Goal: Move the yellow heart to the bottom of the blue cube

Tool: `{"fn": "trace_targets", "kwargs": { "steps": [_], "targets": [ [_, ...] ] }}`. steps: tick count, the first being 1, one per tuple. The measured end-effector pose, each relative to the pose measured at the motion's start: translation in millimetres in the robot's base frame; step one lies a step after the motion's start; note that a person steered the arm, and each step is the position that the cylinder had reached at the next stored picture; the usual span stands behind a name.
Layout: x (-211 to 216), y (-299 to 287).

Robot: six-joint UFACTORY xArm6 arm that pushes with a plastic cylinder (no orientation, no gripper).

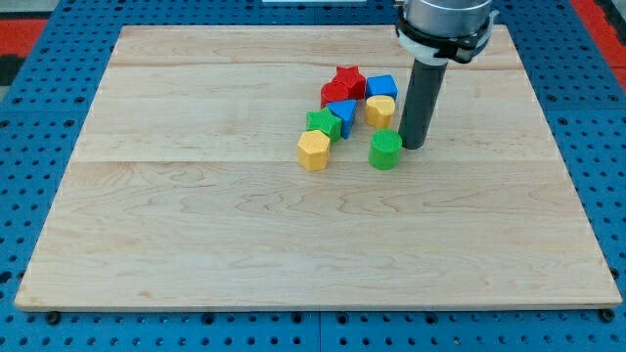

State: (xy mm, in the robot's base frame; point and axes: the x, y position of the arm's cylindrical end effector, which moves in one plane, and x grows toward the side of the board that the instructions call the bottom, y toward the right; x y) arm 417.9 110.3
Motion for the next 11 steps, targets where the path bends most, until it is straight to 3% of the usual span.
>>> {"fn": "trace_targets", "kwargs": {
  "steps": [4, 8, 9, 11],
  "targets": [
    [-44, 15],
    [-32, -32],
    [-19, -52],
    [-40, -137]
  ]
}}
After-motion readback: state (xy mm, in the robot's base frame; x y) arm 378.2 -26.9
